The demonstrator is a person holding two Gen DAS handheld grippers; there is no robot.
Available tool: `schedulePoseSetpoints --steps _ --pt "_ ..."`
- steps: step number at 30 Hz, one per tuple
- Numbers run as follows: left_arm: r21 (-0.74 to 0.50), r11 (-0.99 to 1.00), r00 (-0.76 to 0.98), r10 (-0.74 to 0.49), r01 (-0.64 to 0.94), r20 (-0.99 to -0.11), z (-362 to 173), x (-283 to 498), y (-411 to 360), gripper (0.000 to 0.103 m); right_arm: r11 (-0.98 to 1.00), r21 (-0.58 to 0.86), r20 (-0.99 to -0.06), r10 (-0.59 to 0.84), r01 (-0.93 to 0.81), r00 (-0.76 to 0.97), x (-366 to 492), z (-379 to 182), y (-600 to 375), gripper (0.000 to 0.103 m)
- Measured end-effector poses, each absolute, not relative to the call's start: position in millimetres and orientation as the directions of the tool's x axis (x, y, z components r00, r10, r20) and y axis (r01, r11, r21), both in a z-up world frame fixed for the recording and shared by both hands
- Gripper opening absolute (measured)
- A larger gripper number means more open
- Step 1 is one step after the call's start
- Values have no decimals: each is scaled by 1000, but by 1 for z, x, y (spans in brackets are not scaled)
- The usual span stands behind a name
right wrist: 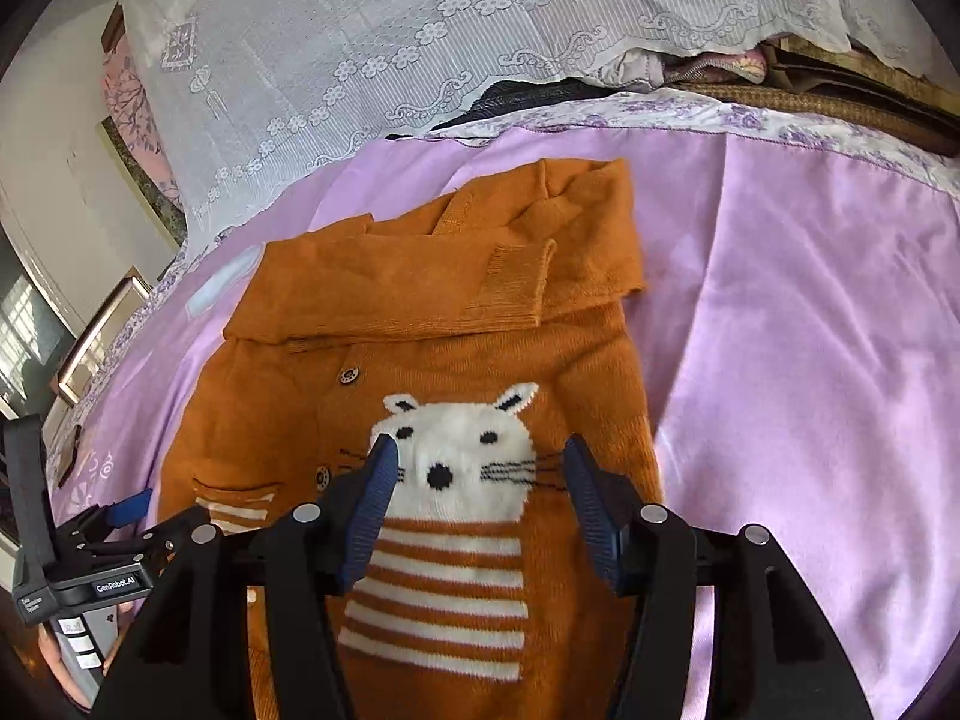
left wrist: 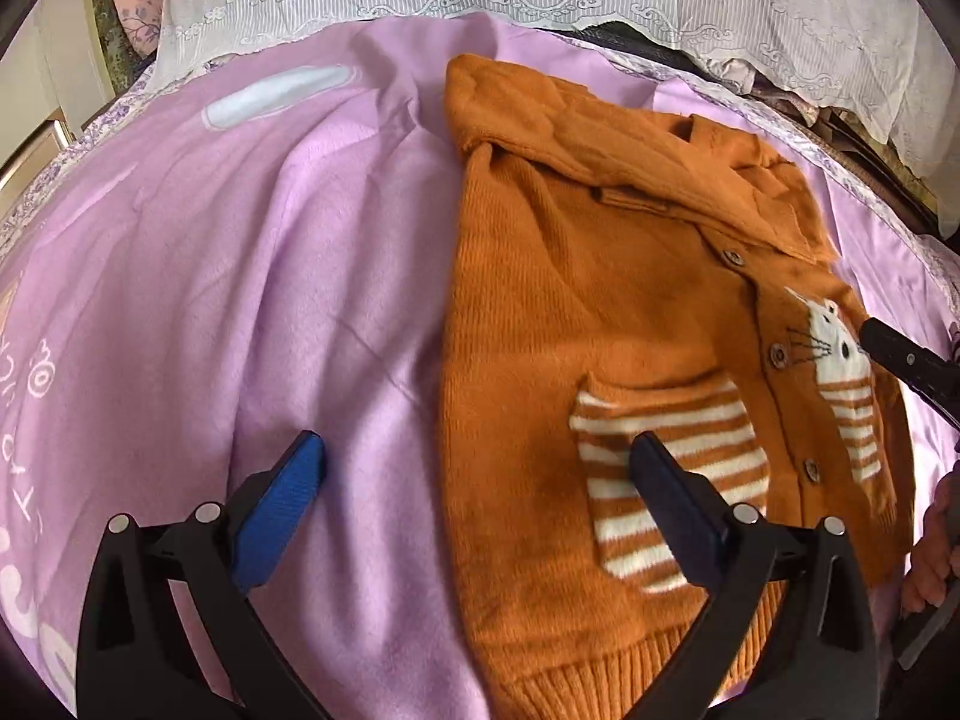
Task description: Fold small clothes
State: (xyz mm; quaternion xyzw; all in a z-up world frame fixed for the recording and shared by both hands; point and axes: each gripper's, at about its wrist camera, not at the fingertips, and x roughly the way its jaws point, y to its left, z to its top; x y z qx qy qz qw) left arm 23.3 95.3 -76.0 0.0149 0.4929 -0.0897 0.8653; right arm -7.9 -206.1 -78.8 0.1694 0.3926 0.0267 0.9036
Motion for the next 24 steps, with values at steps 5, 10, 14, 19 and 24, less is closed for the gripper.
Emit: schedulePoseSetpoints --steps 5,10,14,19,24 --pt "-160 964 498 -248 214 -831 -69 4 102 98 878 472 -654 285 84 701 -42 -86 -233 58" --pt "-360 892 460 -449 271 -766 -61 -10 113 98 759 646 -577 417 80 702 -73 -95 -260 58" --pt "-391 878 412 -476 276 -777 -69 -12 107 98 713 698 -569 493 69 658 -90 -110 -262 58" --pt "-390 869 397 -488 304 -777 -71 -24 107 98 777 628 -613 463 40 640 -114 -105 -246 63" --pt "-464 824 355 -561 325 -748 -73 -36 113 98 733 677 -598 496 66 630 -136 -109 -256 63"
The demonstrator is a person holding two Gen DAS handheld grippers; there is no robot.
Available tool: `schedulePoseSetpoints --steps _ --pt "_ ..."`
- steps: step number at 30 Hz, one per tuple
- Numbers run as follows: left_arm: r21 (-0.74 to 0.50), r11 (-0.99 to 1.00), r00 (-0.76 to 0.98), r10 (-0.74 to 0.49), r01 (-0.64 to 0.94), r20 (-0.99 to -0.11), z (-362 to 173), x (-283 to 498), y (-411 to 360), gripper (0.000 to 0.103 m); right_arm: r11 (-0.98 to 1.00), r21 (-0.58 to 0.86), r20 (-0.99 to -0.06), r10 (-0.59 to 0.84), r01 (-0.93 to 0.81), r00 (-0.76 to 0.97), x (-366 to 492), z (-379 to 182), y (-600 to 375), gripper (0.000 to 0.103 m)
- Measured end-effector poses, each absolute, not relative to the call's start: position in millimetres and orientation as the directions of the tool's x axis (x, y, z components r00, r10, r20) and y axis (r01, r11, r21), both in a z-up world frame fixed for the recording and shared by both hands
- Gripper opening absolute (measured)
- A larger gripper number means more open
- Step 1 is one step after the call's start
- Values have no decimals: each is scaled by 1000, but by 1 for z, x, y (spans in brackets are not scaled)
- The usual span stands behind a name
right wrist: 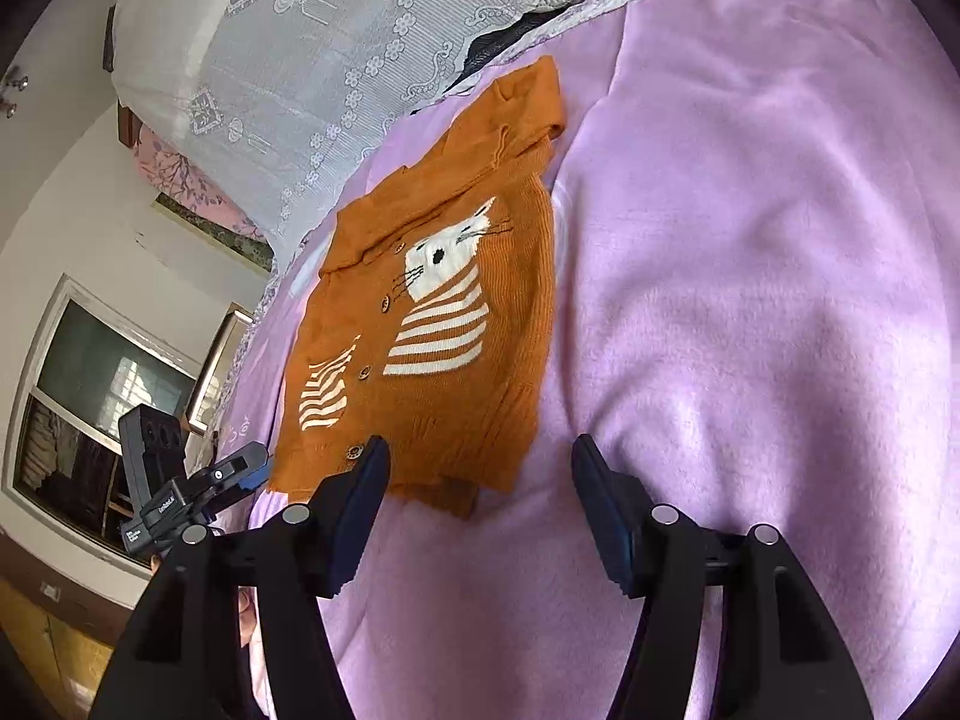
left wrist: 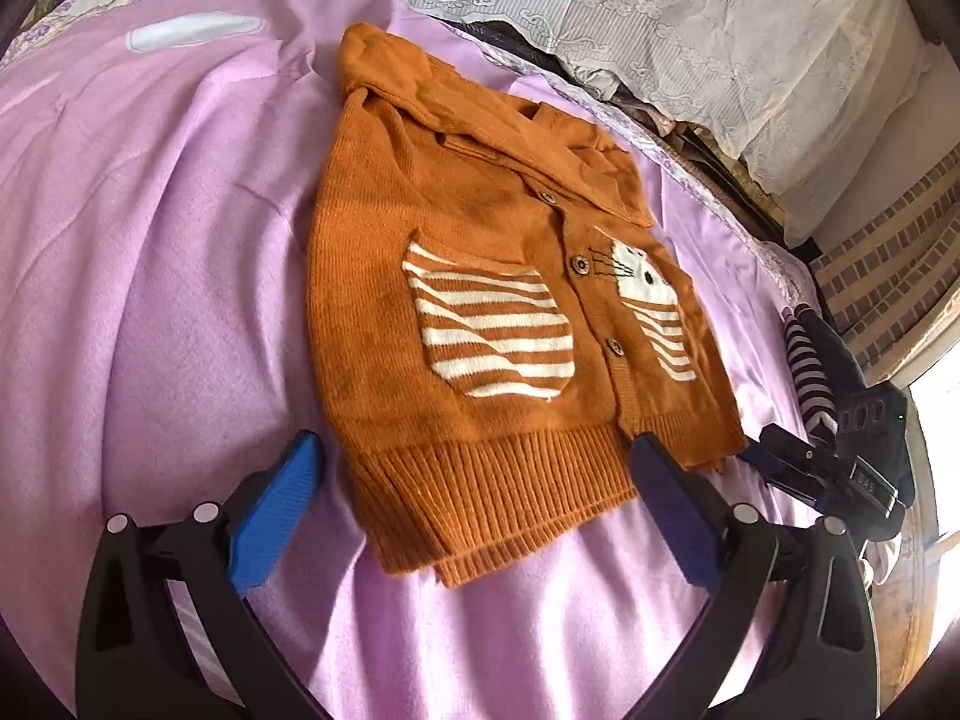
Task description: Fold small clothes
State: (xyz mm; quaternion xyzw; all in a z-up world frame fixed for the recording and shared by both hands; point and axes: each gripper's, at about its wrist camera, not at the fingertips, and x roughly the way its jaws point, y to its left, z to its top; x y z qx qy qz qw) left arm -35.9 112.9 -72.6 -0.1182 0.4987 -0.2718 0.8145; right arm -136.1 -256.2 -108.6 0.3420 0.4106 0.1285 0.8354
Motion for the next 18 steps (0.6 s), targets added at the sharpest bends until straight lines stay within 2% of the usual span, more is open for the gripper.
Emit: schedulePoseSetpoints --steps 3,7,13,18 --pt "-514 792 327 -606 328 -725 -73 -36 115 98 644 758 -552 553 99 624 -140 -118 -272 63" --pt "-543 778 260 -621 315 -739 -83 -8 102 98 551 825 -497 604 124 623 -129 -129 -283 63" --pt "-604 749 259 -662 271 -704 -84 40 95 98 618 780 -526 565 97 636 -90 -122 -279 63" --pt "-620 728 252 -684 294 -684 -83 44 93 98 649 758 -534 554 72 639 -45 -122 -275 63"
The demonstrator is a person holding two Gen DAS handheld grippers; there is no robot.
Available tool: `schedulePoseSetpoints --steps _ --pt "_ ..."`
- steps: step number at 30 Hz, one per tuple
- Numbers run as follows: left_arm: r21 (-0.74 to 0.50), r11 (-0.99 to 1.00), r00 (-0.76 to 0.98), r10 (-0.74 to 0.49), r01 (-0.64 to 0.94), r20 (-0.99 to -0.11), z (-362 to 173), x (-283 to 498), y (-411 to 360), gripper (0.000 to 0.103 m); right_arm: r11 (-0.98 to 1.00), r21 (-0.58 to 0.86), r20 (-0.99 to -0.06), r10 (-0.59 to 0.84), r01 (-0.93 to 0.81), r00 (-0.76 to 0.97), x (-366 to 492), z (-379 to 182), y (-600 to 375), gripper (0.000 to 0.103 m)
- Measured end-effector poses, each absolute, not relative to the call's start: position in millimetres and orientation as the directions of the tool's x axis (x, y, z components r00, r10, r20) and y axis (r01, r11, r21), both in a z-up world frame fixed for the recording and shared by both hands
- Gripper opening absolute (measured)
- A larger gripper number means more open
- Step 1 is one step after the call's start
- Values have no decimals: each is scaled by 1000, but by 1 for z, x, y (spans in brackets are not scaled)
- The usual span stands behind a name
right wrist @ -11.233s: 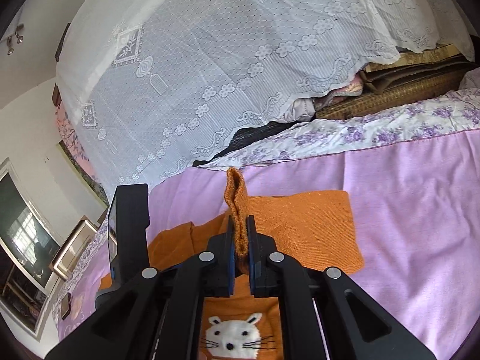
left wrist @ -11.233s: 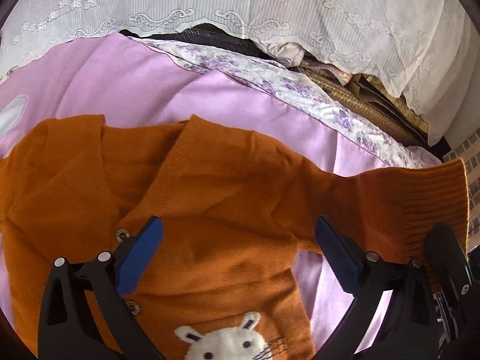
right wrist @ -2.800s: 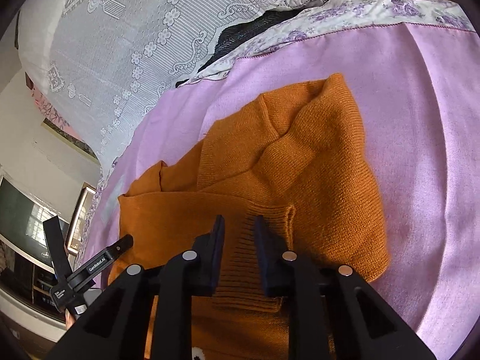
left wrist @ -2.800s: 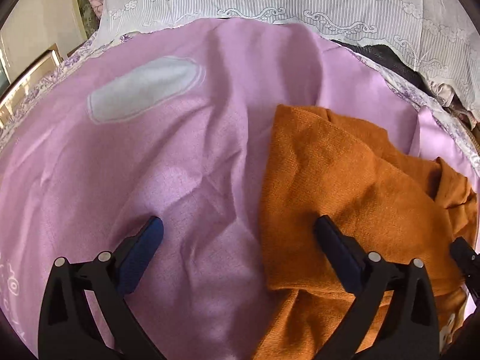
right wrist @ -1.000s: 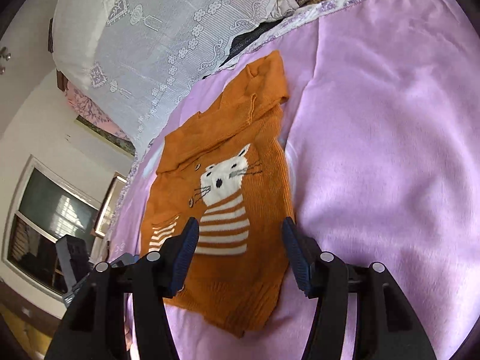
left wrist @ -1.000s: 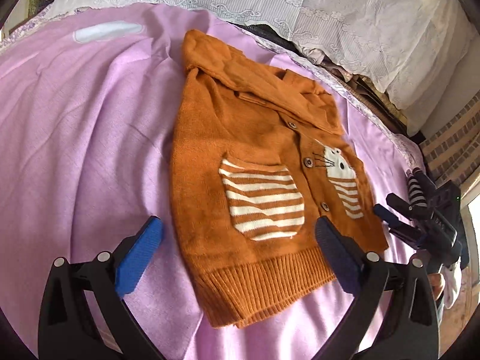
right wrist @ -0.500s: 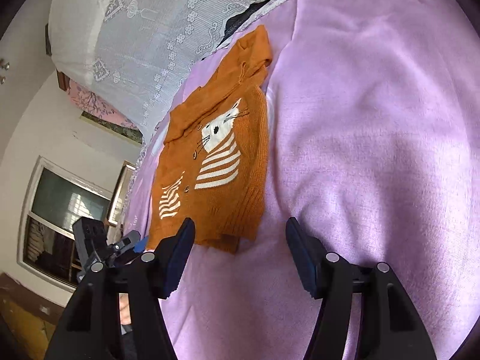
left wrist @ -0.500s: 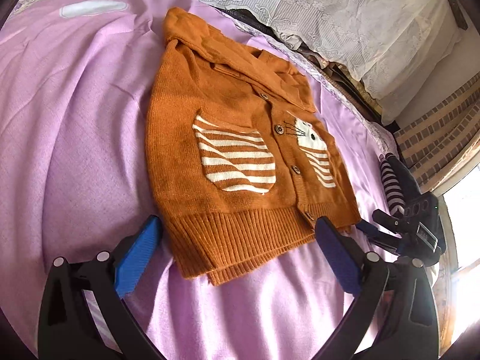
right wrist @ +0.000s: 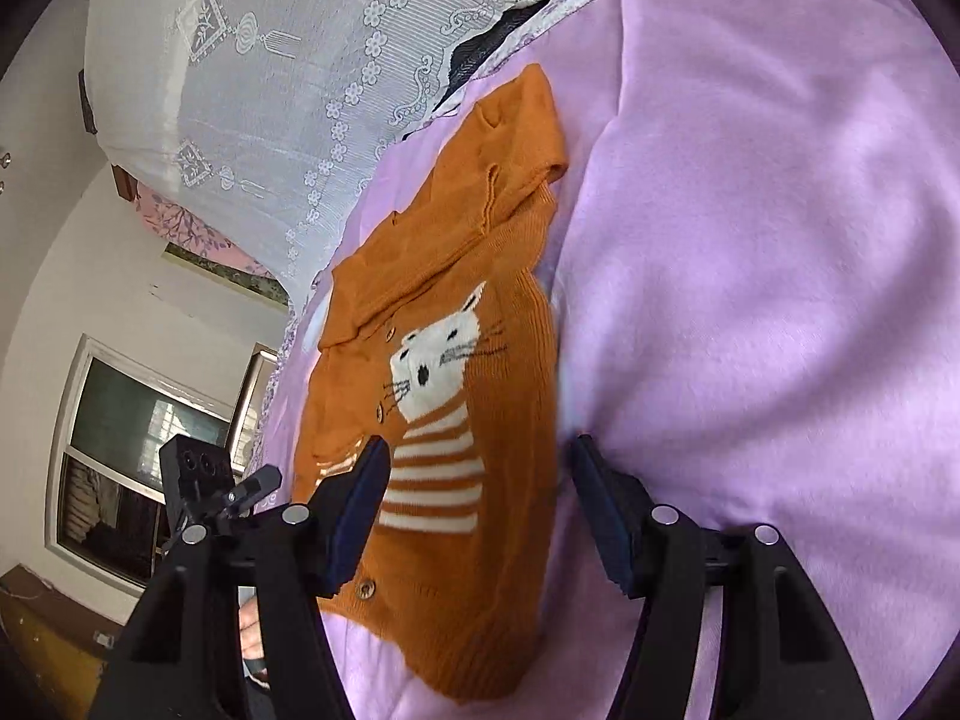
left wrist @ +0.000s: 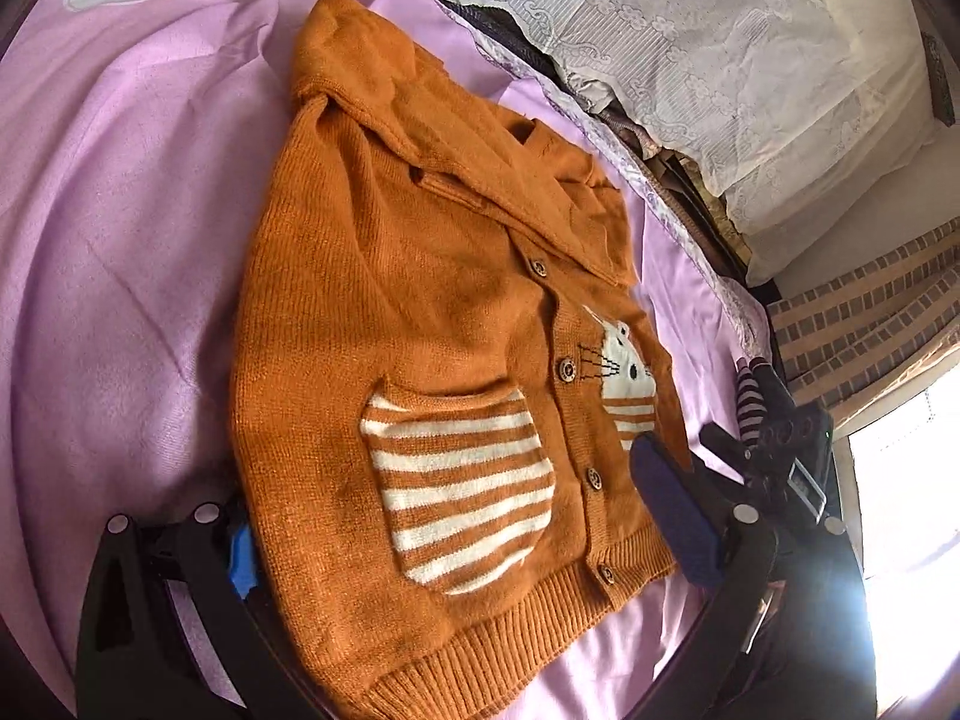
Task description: Fold small clothes
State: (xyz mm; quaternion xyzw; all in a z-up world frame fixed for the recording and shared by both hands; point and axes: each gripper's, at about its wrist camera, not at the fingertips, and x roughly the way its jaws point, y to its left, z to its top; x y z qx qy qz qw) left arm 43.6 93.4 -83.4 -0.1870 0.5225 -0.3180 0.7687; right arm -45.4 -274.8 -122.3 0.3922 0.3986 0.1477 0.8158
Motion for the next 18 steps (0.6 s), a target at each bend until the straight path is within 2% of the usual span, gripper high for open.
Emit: schedulePoseSetpoints --steps 2,6,10,16,17,18 --pt "-609 728 239 -681 314 -692 -84 36 90 98 668 742 -538 545 55 643 -41 -122 -270 63" --pt "-547 747 215 -646 379 -733 -85 12 78 98 752 659 -586 525 -14 617 -52 -118 -251 56" --pt "-471 767 224 -599 436 -769 -85 -12 67 98 760 648 -593 535 -38 601 -68 -118 -243 54" --pt "-520 741 229 -644 426 -730 -85 -23 78 98 741 669 -588 569 -50 575 -87 -121 -235 45" --pt "-526 740 231 -647 419 -727 -86 -21 79 97 741 670 -589 568 -47 574 -88 -121 -234 42" --pt "-523 746 237 -642 413 -729 -87 -18 78 96 741 671 -591 564 -37 577 -87 -122 -235 32"
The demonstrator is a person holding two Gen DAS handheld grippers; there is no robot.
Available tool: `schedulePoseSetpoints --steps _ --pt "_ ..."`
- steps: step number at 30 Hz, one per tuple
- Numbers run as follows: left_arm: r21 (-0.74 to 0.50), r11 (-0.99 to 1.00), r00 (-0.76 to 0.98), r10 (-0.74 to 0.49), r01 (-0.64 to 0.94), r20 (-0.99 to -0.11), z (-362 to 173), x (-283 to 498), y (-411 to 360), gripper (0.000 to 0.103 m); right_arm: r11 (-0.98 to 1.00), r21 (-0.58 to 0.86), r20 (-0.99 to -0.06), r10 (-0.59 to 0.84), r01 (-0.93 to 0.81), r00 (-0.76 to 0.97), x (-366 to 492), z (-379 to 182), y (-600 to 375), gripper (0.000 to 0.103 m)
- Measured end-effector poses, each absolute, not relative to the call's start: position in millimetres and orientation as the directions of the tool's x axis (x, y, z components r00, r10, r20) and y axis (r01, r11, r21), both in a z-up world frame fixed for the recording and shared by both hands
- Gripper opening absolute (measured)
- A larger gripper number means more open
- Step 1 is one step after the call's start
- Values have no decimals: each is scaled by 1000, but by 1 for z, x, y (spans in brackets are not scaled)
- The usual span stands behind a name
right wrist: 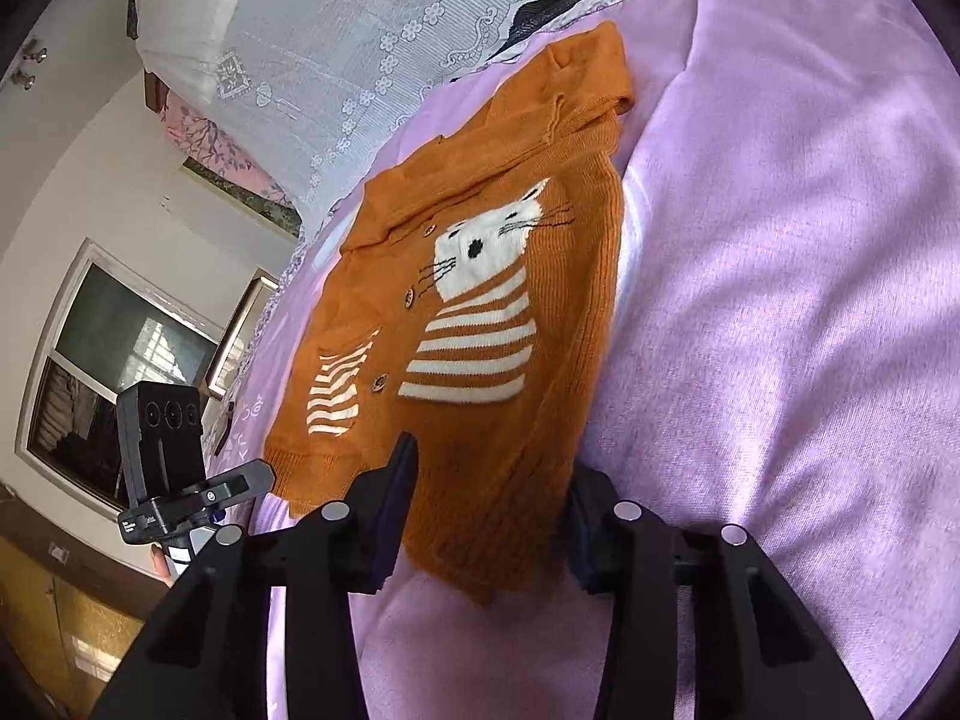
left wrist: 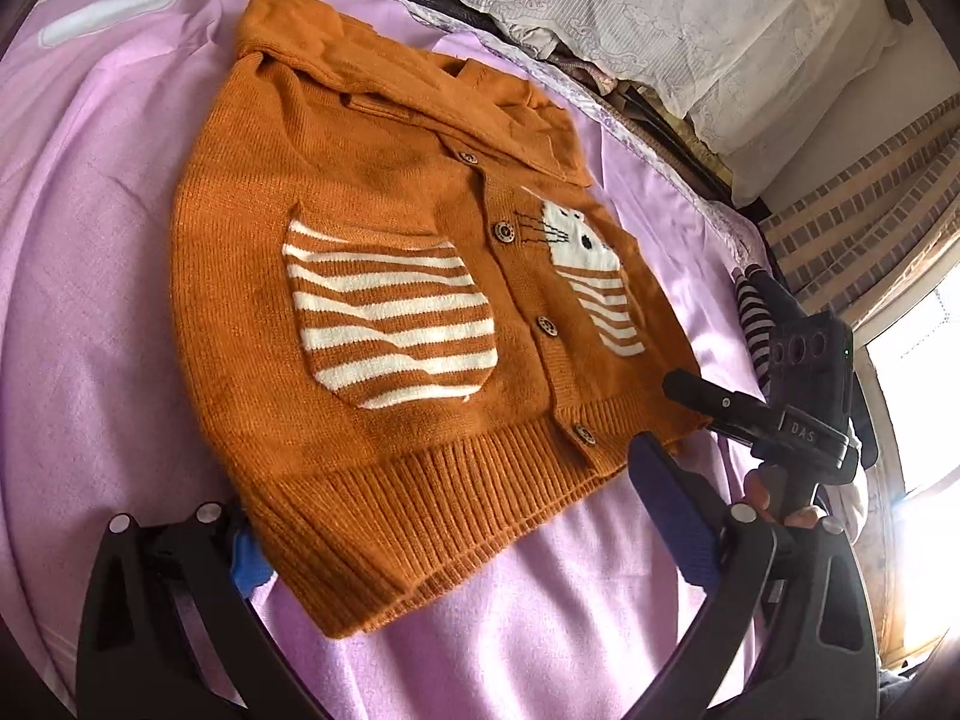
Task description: Fold small clothes
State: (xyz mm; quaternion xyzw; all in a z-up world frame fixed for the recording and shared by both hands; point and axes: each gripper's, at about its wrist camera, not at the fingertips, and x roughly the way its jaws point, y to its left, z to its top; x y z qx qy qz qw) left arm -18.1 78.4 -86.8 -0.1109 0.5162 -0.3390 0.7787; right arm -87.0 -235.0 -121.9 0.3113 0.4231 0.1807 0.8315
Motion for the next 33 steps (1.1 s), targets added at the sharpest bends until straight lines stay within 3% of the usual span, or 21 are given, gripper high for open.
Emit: schedulePoseSetpoints --steps 1,2,3,8,12,16,18,19,23,25,28,33 --pt "-513 755 246 -632 409 -735 -87 -16 77 91 736 677 -594 561 -18 577 -86 -124 -237 26" --pt "-502 764 253 -621 405 -741 -88 -15 78 84 726 688 -596 559 6 577 -86 -129 -239 12" --pt "-497 771 260 -615 399 -745 -88 -15 80 80 708 706 -590 565 28 576 -87 -133 -244 7" --pt "-536 768 268 -630 349 -729 -89 -13 98 52 661 749 -561 595 47 576 -87 -135 -248 6" --pt "-556 760 256 -642 336 -723 -90 -13 103 47 656 753 -562 609 43 560 -86 -137 -248 6" --pt "-498 786 258 -599 365 -758 -91 -19 92 56 635 771 -554 636 45 537 -82 -141 -250 5" --pt "-498 786 267 -601 366 -753 -90 -23 94 55 642 766 -559 631 42 538 -80 -139 -249 5" --pt "-506 781 273 -610 366 -744 -88 -26 96 53 654 756 -566 622 40 540 -81 -138 -247 5" --pt "-497 776 320 -619 389 -717 -79 -31 100 17 670 742 -577 610 35 544 -81 -138 -246 5" --pt "-526 748 286 -650 406 -704 -81 -29 96 8 654 755 -565 619 41 545 -80 -141 -248 5" --pt "-530 764 237 -628 368 -741 -95 -21 91 8 630 775 -547 632 47 549 -81 -144 -251 4" --pt "-642 711 188 -699 286 -690 -108 -15 106 8 642 766 -548 626 33 555 -85 -144 -251 4"
